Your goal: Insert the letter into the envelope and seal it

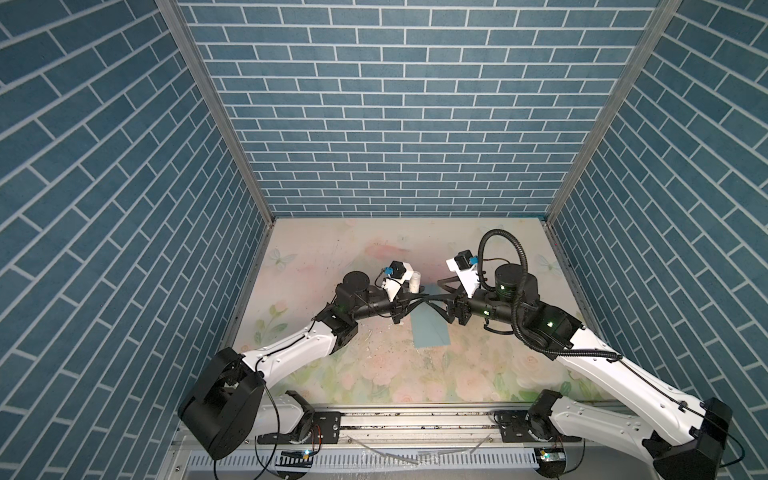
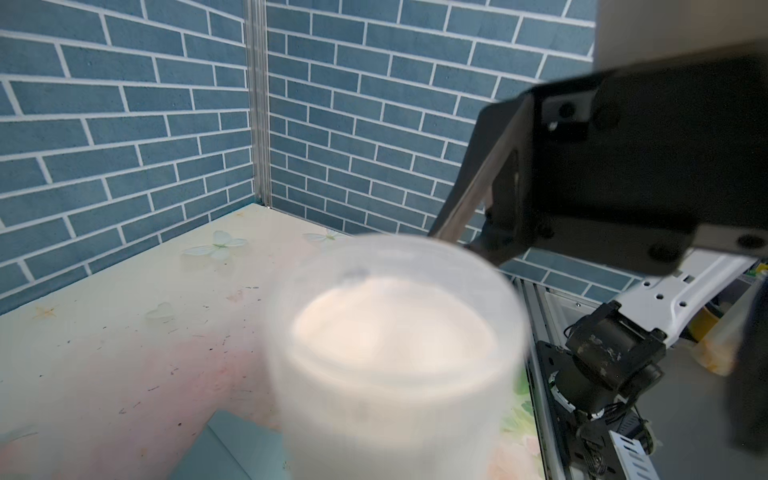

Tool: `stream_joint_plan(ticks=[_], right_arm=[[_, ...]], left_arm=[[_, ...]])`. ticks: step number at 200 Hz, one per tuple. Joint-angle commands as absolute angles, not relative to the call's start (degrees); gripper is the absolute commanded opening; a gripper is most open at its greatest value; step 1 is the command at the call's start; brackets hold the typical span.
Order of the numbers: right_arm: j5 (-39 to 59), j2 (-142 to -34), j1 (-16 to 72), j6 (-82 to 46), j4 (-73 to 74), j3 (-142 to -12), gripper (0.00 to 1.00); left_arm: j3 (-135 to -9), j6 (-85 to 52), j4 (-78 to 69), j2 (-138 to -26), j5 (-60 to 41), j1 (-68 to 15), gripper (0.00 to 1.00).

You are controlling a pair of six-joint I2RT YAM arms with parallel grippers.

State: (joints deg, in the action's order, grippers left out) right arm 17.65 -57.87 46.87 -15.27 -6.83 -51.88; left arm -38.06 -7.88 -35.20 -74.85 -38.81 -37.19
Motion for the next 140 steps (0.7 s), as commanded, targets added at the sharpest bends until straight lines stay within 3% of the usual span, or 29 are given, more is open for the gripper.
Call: stream_joint_plan(ticks=[1,99,140], right_arm=[[15.3,-57.8,47.2,-18.2,3.3,-49.6,0.72],[15.4,-66.9,47.2,-17.7,9.1,-52.5,0.69],[15.4,-68.9,47.2,-18.1,10.9,-53.0,0.51]], left_arm=[[-39.7,-11.8,-38.6,-76.2,-39.6,-37.1,0.00],[-41.5,-14.2,-41.4,-78.3,-41.3,-37.1,0.00],[-41.5,-14.3,-41.6,-78.7,-41.7,-37.1,0.00]])
